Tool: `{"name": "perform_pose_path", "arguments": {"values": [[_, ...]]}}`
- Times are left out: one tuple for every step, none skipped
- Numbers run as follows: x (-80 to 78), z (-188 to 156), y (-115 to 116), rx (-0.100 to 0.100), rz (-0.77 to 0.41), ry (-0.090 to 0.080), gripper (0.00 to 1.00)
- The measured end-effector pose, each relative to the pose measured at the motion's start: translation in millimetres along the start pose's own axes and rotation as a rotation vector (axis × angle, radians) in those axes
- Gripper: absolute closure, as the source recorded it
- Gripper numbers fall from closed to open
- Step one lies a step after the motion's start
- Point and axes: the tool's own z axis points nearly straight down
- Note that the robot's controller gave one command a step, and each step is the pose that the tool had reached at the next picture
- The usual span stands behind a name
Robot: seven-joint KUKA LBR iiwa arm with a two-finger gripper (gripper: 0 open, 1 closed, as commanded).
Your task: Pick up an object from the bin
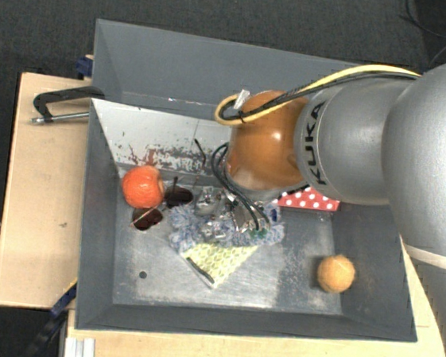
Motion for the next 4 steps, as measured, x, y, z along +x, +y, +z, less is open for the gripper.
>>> {"name": "perform_pose_path", "arguments": {"values": [[0.0, 0, 0, 0.0, 0.0, 0.0, 1.0], [-7.5, -69, 5, -0.001, -0.015, 0.003, 1.0], [-7.3, -70, 5, -0.001, -0.015, 0.004, 1.0], [-13.2, -172, 6, 0.0, -0.011, 0.002, 1.0]]}}
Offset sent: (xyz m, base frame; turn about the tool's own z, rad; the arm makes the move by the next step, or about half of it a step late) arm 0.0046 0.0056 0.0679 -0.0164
